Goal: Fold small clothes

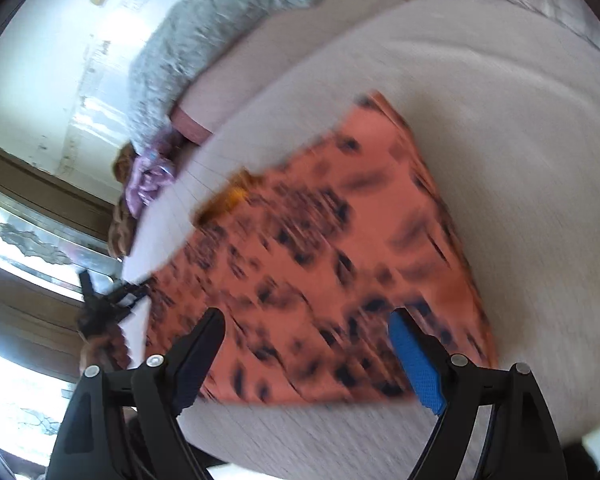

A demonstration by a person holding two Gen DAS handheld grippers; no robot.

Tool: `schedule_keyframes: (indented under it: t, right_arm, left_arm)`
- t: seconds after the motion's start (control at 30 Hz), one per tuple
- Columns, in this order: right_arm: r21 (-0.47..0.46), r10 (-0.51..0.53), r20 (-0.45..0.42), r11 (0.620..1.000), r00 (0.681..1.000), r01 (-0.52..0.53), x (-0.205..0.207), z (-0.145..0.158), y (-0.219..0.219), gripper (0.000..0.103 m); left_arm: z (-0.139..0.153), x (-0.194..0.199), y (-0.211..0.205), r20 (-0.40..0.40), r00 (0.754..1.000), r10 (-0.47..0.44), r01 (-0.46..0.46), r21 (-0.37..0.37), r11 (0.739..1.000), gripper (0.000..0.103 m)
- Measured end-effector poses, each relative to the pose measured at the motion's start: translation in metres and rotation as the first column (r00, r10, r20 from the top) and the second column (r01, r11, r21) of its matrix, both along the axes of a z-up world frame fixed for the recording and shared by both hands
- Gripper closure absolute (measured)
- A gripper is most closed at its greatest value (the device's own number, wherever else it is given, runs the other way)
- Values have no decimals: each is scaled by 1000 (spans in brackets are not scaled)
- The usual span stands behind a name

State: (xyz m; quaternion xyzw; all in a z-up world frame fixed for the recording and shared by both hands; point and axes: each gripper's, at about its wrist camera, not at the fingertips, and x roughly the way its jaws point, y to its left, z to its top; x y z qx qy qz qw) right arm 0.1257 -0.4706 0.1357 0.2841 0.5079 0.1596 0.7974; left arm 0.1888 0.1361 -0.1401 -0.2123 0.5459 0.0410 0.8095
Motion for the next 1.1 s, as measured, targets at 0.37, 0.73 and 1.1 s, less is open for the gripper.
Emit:
schedule_keyframes:
  t: [0.37,0.73,1.1]
  right_arm:
    - [-11,-149,-49,989,988,149,73,-27,-12,18]
    - [122,-160,-107,977,981,173,-85,-56,-1,17]
    - [312,-327,-200,872,924,376,-73,-90,-38,18]
  left_arm:
    - [50,-41,-12,97,994,41,-55,148,987,24]
    - [52,-112,-123,187,972,-144,109,187,976,23]
    - [37,-128,-174,139,969,-202,172,200,965,23]
